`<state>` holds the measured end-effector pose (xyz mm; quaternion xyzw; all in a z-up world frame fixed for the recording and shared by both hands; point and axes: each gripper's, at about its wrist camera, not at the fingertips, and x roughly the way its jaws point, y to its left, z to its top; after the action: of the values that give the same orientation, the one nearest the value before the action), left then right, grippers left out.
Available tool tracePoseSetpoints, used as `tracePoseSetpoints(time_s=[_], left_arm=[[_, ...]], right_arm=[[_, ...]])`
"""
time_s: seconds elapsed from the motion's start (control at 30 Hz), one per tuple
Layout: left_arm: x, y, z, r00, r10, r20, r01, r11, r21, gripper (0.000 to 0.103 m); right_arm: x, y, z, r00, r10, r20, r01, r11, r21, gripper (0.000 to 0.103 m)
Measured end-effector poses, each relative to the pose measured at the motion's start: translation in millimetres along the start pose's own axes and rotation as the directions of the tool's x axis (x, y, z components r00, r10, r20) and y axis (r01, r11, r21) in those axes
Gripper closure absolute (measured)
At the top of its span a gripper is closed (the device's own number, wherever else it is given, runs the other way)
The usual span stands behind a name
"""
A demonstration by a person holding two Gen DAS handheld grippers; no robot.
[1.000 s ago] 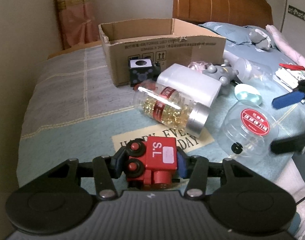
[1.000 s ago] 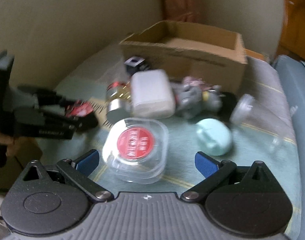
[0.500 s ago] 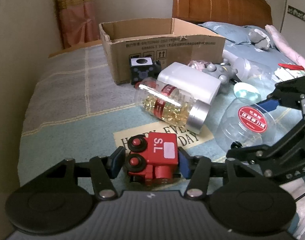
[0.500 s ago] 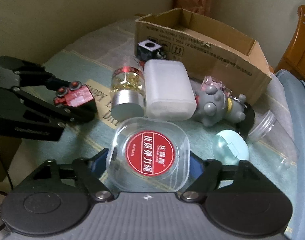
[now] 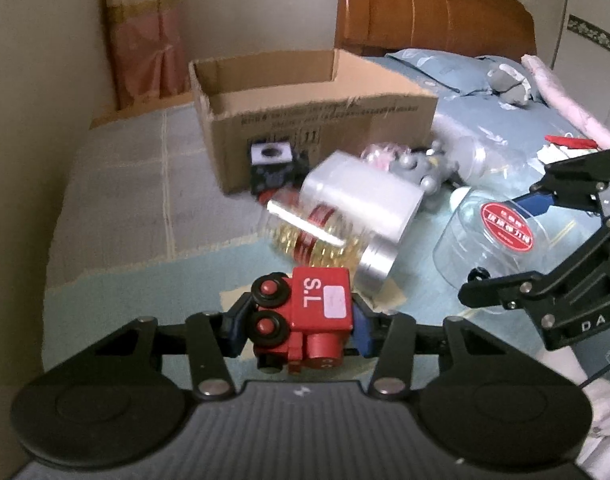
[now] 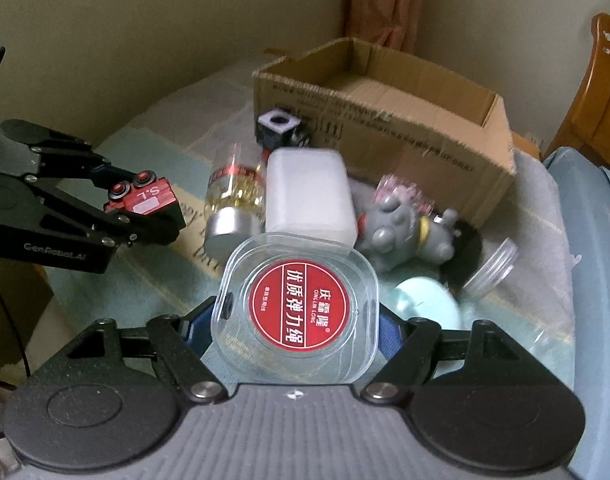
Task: Organize rigid objects
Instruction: 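Carry both items into the cardboard box while the left gripper releases the train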
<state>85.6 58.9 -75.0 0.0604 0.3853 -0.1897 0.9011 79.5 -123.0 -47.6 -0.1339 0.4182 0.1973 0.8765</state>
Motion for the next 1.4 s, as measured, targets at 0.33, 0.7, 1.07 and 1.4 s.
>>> tracePoseSetpoints(time_s=[0.33,0.7,1.07,1.4], left_arm=[[-17.7,-3.9,65.4,0.997,-0.015,0.077,0.010,0.998,0.056,0.054],[19.3,2.0,163.9,0.993,0.017,0.114,-0.034,0.988,0.151,0.054],[97.1,30.3,222.8,0.997,0.073,0.035,-0.077,0.987,0.138,0.054],[121.8,51.3,231.4,0.989,0.131,0.062,-0.134,0.989,0.055,0.011]], right_arm=[[-25.0,-34.7,34.8,0.995,-0.008,0.100,0.008,1.000,0.005,0.022],[-31.3,-85.8,84.0,0.977,-0.069,0.200,0.066,0.998,0.024,0.022],[-8.3,-131.8,115.0,0.978,-0.083,0.193,0.072,0.995,0.064,0.022],[11.9,-149.6,130.2,0.980,-0.097,0.173,0.085,0.993,0.081,0.022]])
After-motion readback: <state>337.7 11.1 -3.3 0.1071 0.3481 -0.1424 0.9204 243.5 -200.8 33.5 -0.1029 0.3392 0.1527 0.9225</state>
